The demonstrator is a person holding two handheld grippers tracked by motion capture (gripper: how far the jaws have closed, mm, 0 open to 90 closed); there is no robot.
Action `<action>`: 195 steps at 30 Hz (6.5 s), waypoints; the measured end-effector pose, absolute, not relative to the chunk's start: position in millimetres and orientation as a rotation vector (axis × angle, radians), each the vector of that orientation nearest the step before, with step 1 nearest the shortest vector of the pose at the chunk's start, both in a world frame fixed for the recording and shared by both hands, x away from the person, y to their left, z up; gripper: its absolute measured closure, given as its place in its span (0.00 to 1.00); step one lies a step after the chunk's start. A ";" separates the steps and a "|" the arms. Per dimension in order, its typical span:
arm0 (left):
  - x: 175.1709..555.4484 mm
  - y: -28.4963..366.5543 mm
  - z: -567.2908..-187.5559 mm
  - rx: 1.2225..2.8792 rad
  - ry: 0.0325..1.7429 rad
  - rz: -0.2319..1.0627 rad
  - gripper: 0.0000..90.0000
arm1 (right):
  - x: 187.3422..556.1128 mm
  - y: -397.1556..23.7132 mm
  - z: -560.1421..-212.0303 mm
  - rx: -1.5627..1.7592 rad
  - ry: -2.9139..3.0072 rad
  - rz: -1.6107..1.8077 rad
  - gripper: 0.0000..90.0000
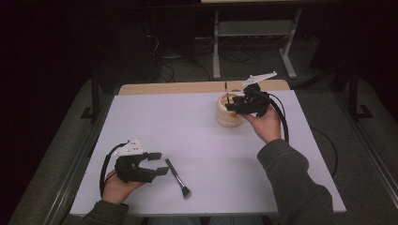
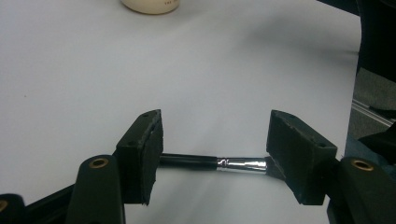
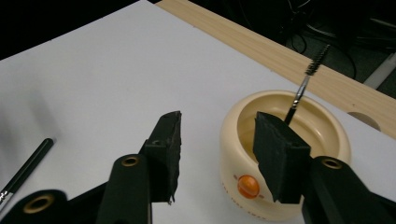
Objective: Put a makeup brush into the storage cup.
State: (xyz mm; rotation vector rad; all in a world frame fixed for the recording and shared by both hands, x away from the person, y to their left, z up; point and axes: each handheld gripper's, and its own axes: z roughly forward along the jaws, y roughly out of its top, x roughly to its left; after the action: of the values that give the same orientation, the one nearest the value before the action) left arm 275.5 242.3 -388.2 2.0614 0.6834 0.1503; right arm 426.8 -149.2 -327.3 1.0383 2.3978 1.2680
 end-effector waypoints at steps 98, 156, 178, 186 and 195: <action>275.4 252.0 -384.2 2.069 0.685 0.190 0.36 | 327.6 -86.2 -353.6 0.835 2.659 1.357 0.36; 275.2 261.2 -382.4 2.036 0.727 0.182 0.36 | 288.6 21.6 -403.7 0.916 2.806 0.981 0.54; 275.4 260.4 -383.1 2.035 0.724 0.179 0.36 | 267.8 32.5 -435.6 1.040 2.741 0.992 0.73; 275.4 259.7 -383.0 2.040 0.720 0.180 0.36 | 252.7 39.4 -437.8 0.946 2.644 0.927 0.84; 276.4 259.4 -384.4 2.047 0.717 0.176 0.36 | 255.8 33.2 -438.1 0.927 2.664 0.964 0.85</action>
State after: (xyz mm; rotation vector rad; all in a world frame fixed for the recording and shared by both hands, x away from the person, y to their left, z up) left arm 276.4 259.4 -384.4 2.0472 0.7171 0.1764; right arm 255.8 33.2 -438.1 0.9267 2.6638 0.9637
